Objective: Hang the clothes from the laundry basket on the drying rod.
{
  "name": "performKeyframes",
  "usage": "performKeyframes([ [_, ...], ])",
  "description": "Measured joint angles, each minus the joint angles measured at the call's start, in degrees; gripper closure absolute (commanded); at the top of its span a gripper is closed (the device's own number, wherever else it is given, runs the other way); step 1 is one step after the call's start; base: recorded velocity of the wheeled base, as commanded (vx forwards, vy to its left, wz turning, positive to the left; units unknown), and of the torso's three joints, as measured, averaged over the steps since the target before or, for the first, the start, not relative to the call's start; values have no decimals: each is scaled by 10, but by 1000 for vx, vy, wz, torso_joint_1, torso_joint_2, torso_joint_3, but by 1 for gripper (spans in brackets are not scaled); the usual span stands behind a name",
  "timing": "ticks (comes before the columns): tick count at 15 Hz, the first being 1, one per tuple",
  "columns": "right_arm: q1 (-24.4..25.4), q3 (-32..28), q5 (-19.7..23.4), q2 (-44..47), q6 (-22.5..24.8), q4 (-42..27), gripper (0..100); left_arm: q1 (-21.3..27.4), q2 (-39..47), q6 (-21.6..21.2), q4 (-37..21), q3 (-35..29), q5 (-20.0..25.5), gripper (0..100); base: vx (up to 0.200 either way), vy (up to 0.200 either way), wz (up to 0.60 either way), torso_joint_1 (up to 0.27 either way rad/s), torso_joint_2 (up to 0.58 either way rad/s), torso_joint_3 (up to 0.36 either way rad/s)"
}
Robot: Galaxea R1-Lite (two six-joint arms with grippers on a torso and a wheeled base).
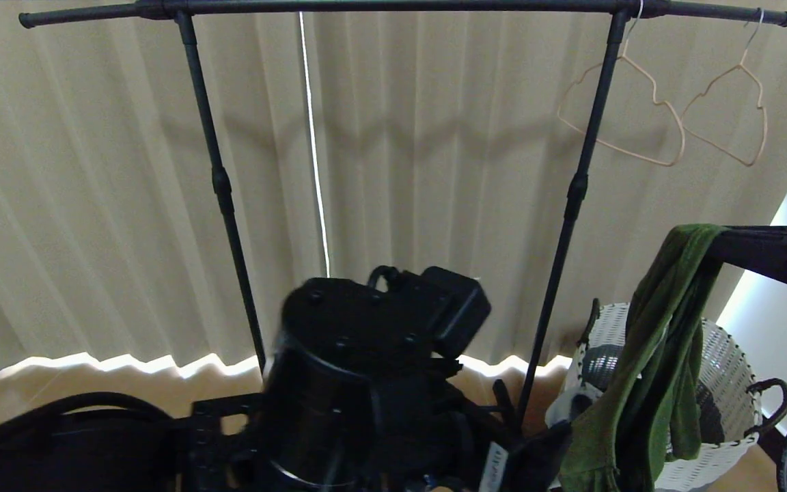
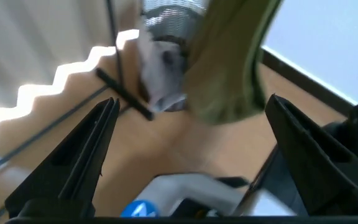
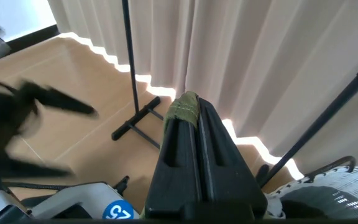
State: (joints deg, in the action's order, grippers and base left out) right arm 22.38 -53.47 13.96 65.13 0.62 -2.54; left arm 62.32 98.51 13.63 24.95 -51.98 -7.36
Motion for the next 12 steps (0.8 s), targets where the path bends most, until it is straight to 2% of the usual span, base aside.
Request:
performKeyframes([
  [3, 9, 2, 0, -2, -6, 0, 100, 25, 79, 22, 0, -78, -25, 0, 0, 0, 0, 0, 0, 0],
  [6, 19, 2, -1, -8, -9, 0, 100, 31, 133, 48, 1, -126, -45, 0, 0, 0, 0, 0, 0, 0],
  [12, 24, 2, -2, -24, -8, 0, 100, 30, 187, 55, -5, -141, -98, 0, 0, 0, 0, 0, 0, 0],
])
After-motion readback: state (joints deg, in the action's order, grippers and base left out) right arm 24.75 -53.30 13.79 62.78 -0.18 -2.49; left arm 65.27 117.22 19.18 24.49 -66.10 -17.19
